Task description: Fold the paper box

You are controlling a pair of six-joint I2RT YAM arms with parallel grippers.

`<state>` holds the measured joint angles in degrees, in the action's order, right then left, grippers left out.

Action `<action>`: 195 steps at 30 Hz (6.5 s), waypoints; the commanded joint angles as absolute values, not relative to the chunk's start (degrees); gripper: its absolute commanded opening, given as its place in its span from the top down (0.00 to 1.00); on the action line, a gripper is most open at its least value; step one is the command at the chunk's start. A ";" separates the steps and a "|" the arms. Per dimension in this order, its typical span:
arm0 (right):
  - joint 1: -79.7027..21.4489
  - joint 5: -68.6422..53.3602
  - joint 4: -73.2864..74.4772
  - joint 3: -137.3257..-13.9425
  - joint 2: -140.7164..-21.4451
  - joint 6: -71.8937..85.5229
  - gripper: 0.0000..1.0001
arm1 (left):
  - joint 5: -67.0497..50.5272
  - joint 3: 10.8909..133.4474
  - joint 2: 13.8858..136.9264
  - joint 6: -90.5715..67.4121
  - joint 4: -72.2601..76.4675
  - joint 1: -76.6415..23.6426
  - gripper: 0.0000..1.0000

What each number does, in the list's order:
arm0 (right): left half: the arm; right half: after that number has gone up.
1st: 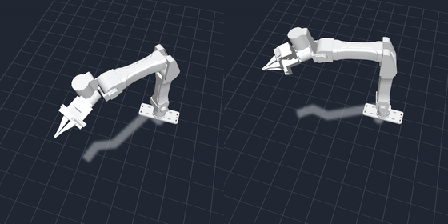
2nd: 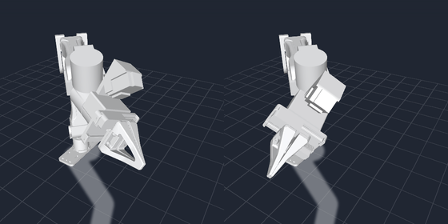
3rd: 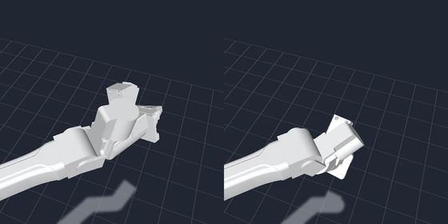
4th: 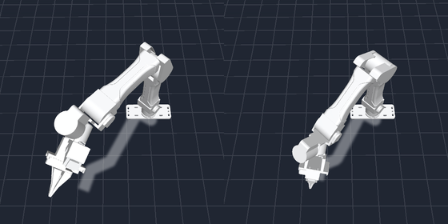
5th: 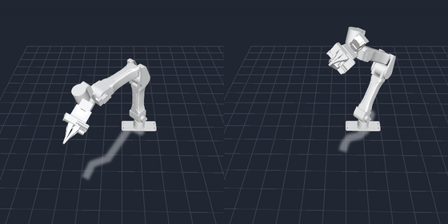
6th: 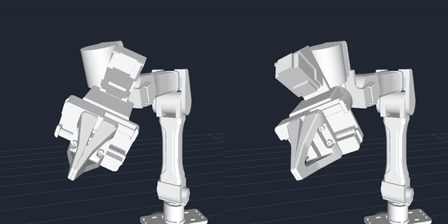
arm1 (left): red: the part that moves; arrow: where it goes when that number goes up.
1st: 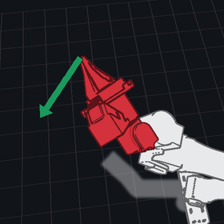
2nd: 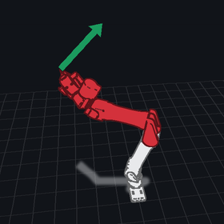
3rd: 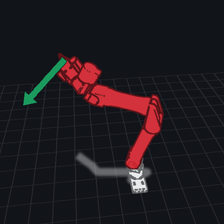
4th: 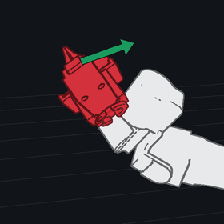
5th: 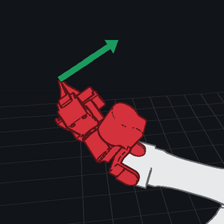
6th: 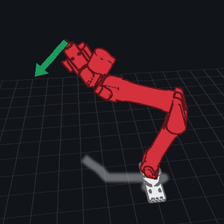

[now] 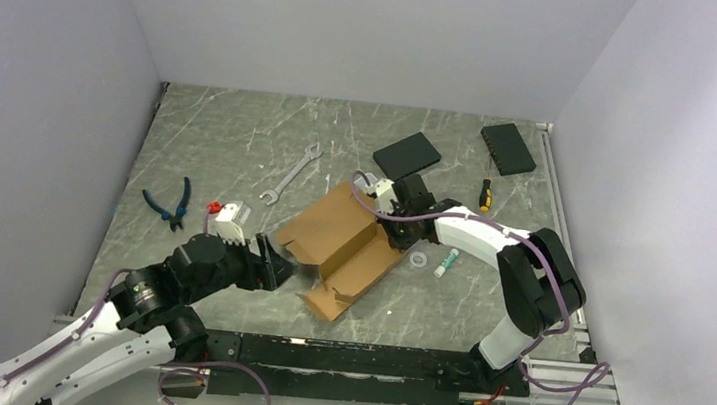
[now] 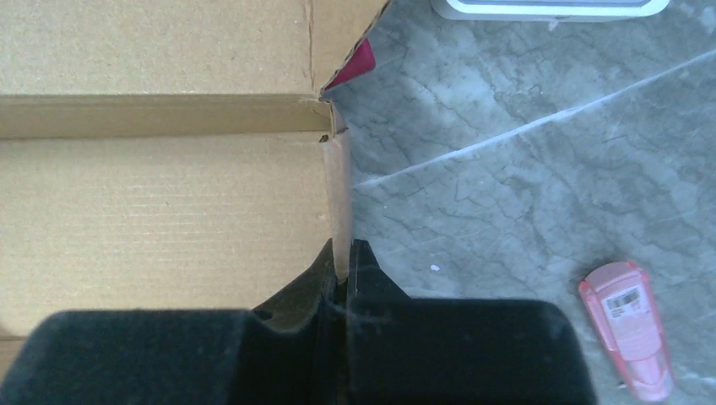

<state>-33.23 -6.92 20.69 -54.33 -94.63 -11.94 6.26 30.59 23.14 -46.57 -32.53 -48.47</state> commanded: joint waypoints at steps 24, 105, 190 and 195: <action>-33.39 -14.19 15.20 -52.29 -88.02 -5.45 0.63 | 1.19 27.61 34.84 -59.03 -30.90 -48.69 0.23; -22.87 -14.51 2.96 -43.22 -67.11 7.38 1.00 | 2.46 25.83 46.49 -54.27 16.90 -48.72 0.52; -17.79 -48.36 16.35 -49.21 -59.18 -11.46 0.00 | 10.51 54.45 67.94 -20.99 -36.61 -47.51 1.00; -14.25 -49.44 9.27 -45.69 -60.89 -1.81 0.00 | 11.50 54.13 67.58 -19.42 -36.14 -47.48 1.00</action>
